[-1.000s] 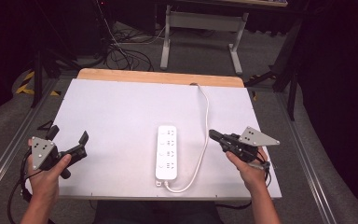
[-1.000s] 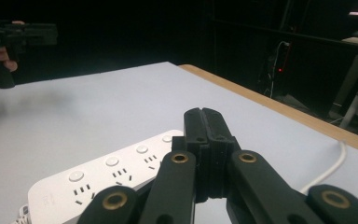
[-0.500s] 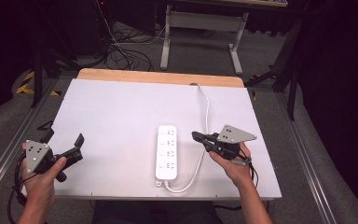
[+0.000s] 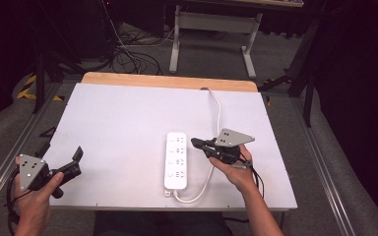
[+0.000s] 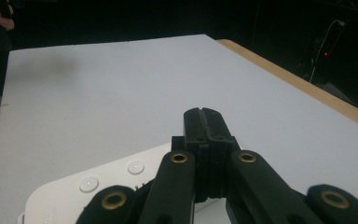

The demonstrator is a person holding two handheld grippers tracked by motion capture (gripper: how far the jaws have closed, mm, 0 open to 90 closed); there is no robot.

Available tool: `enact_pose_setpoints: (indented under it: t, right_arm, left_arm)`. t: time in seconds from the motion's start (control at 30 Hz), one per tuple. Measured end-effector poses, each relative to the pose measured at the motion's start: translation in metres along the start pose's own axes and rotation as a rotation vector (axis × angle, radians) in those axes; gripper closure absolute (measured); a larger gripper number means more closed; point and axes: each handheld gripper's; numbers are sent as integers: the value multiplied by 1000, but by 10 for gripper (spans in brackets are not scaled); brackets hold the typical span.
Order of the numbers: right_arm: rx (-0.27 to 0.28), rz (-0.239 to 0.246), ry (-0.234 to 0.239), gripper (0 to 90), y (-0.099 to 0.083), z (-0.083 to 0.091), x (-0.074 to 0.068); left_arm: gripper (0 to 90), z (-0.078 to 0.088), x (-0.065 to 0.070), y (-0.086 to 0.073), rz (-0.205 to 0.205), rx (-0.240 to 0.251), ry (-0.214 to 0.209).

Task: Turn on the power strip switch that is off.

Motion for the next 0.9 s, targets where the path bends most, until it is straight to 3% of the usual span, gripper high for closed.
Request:
enact_pose_setpoints:
  t: [0.57, 0.9]
  right_arm:
    - [-107, 16, 54, 900, -2, -46, 0]
    - [-178, 17, 83, 900, -8, -74, -2]
  left_arm:
    - [40, 11, -4, -2, -39, -14, 2]
    - [41, 14, -6, -3, -36, -15, 9]
Point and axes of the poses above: each handheld gripper's, and its own axes: z roughly backward along the jaws, y roughly out of its top, x roughly to its right, and after that the axes turned 4 degrees about y, right-handed
